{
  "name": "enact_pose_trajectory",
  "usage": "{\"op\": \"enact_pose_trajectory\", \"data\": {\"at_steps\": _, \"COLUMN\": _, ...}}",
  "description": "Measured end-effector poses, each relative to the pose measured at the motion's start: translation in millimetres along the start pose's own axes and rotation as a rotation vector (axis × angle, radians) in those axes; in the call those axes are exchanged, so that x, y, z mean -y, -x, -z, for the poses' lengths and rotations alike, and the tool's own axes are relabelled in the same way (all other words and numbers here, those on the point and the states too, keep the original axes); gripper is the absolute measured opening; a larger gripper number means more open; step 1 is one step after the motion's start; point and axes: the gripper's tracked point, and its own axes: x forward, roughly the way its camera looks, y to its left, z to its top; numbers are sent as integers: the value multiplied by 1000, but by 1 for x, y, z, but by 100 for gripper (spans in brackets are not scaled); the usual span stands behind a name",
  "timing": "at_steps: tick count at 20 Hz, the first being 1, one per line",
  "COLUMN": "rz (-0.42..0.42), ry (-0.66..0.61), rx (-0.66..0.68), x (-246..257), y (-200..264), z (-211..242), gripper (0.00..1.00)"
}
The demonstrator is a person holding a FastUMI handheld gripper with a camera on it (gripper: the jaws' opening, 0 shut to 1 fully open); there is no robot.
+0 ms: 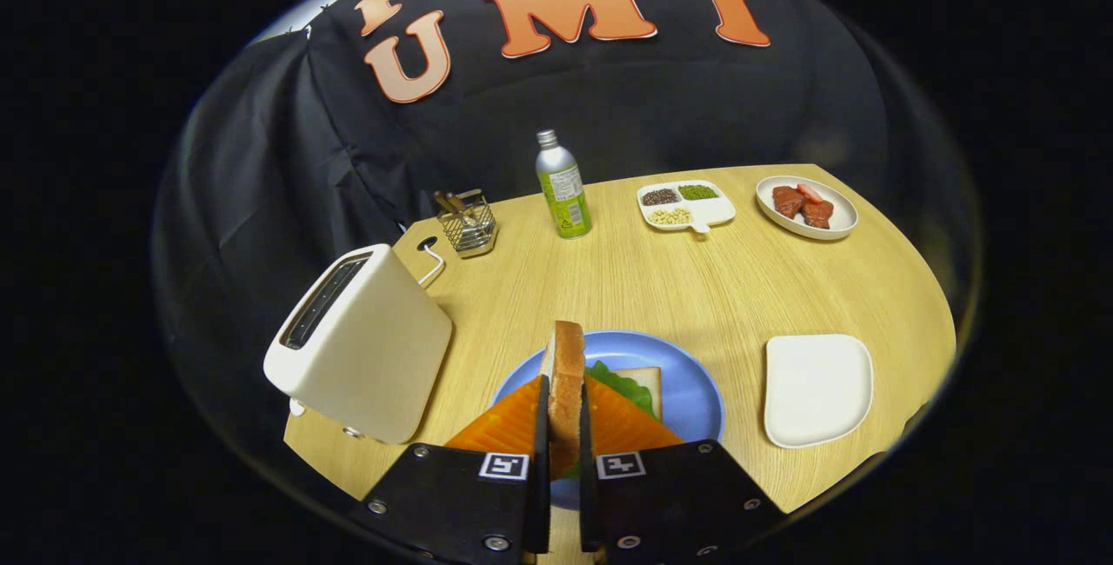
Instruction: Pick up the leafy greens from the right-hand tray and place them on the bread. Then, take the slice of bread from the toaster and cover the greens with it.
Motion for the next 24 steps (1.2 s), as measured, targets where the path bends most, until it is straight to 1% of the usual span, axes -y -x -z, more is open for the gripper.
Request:
{"op": "enact_pose_trajectory", "data": {"at_steps": 3, "rz": 14, "ry": -36, "rx": -16, "x": 15, "y": -6, "z": 1, "gripper": 16}}
{"op": "enact_pose_trajectory", "data": {"at_steps": 5, "rz": 21, "ry": -35, "rx": -22, "x": 24, "y": -8, "z": 2, "gripper": 18}}
{"op": "enact_pose_trajectory", "data": {"at_steps": 6, "rz": 29, "ry": -26, "rx": -21, "x": 27, "y": -10, "z": 2, "gripper": 23}}
{"op": "enact_pose_trajectory", "data": {"at_steps": 7, "rz": 34, "ry": -16, "rx": -20, "x": 31, "y": -11, "z": 2, "gripper": 25}}
{"op": "enact_pose_trajectory", "data": {"at_steps": 8, "rz": 37, "ry": -14, "rx": -22, "x": 34, "y": -10, "z": 2, "gripper": 31}}
{"op": "enact_pose_trajectory", "data": {"at_steps": 9, "rz": 35, "ry": -12, "rx": -29, "x": 37, "y": -12, "z": 2, "gripper": 34}}
{"op": "enact_pose_trajectory", "data": {"at_steps": 10, "rz": 33, "ry": -15, "rx": -36, "x": 40, "y": -14, "z": 4, "gripper": 39}}
{"op": "enact_pose_trajectory", "data": {"at_steps": 11, "rz": 29, "ry": -19, "rx": -44, "x": 42, "y": -16, "z": 4, "gripper": 41}}
{"op": "enact_pose_trajectory", "data": {"at_steps": 12, "rz": 26, "ry": -20, "rx": -47, "x": 46, "y": -16, "z": 3, "gripper": 47}}
{"op": "enact_pose_trajectory", "data": {"at_steps": 13, "rz": 24, "ry": -18, "rx": -49, "x": 50, "y": -17, "z": 3, "gripper": 51}}
{"op": "enact_pose_trajectory", "data": {"at_steps": 16, "rz": 10, "ry": -20, "rx": -45, "x": 58, "y": -21, "z": 2, "gripper": 80}}
{"op": "enact_pose_trajectory", "data": {"at_steps": 18, "rz": 18, "ry": -15, "rx": -33, "x": 65, "y": -21, "z": -4, "gripper": 99}}
{"op": "enact_pose_trajectory", "data": {"at_steps": 20, "rz": 33, "ry": -2, "rx": -11, "x": 74, "y": -16, "z": -17, "gripper": 99}}
{"op": "enact_pose_trajectory", "data": {"at_steps": 24, "rz": 77, "ry": 23, "rx": 50, "x": 100, "y": 7, "z": -57, "gripper": 98}}
